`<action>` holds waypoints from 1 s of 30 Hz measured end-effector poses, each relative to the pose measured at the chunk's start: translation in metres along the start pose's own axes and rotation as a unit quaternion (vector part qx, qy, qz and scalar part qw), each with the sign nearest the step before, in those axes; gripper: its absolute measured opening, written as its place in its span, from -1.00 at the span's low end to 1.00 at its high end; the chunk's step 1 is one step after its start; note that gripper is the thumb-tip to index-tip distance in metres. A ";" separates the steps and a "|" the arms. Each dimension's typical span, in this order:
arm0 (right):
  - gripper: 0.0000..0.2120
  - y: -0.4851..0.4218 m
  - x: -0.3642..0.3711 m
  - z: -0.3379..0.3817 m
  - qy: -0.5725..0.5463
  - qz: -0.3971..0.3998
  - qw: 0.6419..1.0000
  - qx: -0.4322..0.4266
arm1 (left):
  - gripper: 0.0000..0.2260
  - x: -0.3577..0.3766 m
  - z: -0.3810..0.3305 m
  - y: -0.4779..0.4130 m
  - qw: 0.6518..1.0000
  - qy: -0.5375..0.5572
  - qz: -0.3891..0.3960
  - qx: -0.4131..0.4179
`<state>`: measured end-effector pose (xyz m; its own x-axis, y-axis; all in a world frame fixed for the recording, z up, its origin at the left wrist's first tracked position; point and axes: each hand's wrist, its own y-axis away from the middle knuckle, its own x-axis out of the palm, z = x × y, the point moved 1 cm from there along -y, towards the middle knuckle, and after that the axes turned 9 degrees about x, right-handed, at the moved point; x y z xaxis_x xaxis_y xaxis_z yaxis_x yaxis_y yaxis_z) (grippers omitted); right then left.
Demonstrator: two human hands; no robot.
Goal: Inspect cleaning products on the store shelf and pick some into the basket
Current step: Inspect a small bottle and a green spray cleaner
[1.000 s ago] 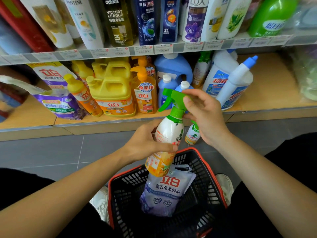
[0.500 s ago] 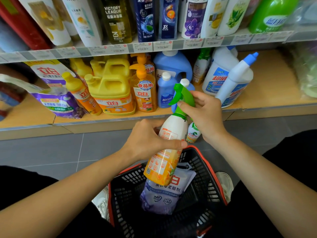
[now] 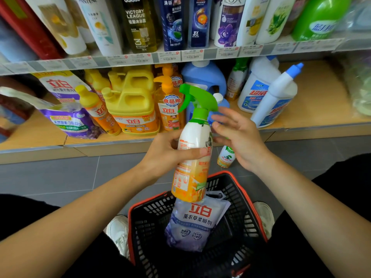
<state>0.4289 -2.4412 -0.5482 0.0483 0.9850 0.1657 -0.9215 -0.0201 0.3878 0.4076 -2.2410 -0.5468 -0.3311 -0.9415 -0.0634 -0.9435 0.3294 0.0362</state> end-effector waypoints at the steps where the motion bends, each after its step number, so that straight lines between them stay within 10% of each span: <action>1: -0.58 0.002 0.000 -0.002 0.014 0.013 1.000 0.021 | -0.64 -0.001 0.000 -0.001 1.000 0.010 -0.010 0.004; 10: -0.37 0.014 0.005 -0.017 0.063 0.247 0.960 0.115 | -0.41 -0.016 -0.004 -0.006 0.989 0.140 -0.031 0.039; 15: -0.32 0.014 0.006 -0.023 0.172 0.075 0.980 -0.067 | -0.46 -0.024 -0.006 -0.011 0.993 0.091 -0.049 0.060; 22: -0.30 0.017 0.004 -0.024 0.342 -0.139 0.880 -0.299 | -0.46 -0.021 -0.004 -0.010 0.989 0.131 -0.040 0.057; 30: -0.40 0.015 0.002 -0.024 0.239 -0.075 0.934 -0.254 | -0.48 -0.021 -0.010 -0.012 0.990 0.100 -0.056 0.076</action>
<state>0.4057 -2.4356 -0.5635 0.1267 0.9363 -0.3276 -0.9879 0.0894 -0.1265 0.4256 -2.2258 -0.5361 -0.2295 -0.9630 0.1414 -0.9702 0.2148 -0.1119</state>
